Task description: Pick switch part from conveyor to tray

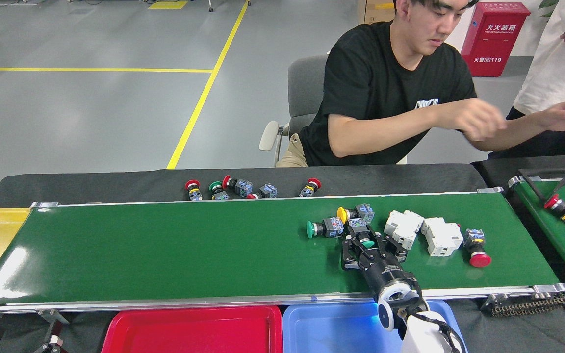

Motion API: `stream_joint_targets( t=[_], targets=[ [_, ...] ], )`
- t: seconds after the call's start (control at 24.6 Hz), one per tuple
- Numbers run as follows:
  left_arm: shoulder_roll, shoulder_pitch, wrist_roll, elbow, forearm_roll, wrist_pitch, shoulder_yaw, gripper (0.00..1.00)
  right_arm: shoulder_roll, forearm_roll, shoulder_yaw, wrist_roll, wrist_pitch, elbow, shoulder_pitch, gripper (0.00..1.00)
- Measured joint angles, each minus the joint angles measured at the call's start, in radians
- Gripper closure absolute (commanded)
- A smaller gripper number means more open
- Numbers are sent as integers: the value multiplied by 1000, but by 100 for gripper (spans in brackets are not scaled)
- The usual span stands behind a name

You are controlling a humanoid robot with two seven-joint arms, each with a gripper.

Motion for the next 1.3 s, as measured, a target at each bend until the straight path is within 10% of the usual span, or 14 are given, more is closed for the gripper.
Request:
stream_joint_targets(
  t=[0.2,0.28,0.32,0.69,1.1,1.3],
  targets=[
    [0,0,1,0,0,-2,0,0,-1,0,107,12,-160,-253,147,91],
    [0,0,3,0,0,-2,0,0,-1,1,237,13,-212,-340,200,13],
    [0,0,3,0,0,-3,0,0,-1,4,295,13,-227,-358,211,2],
    [0,-8,-4,0,0,-3,-29,0,0,0,455,18,-255,-342,209,3],
    [130,-173,-7,17,-14,-56,-345,0,-110,-36,-26,-153,137,-475,550,3],
    [163,-382,-33,202,-26,-64,-565,0,-110,-61,-68,-154,256,-400,440,3]
  ],
)
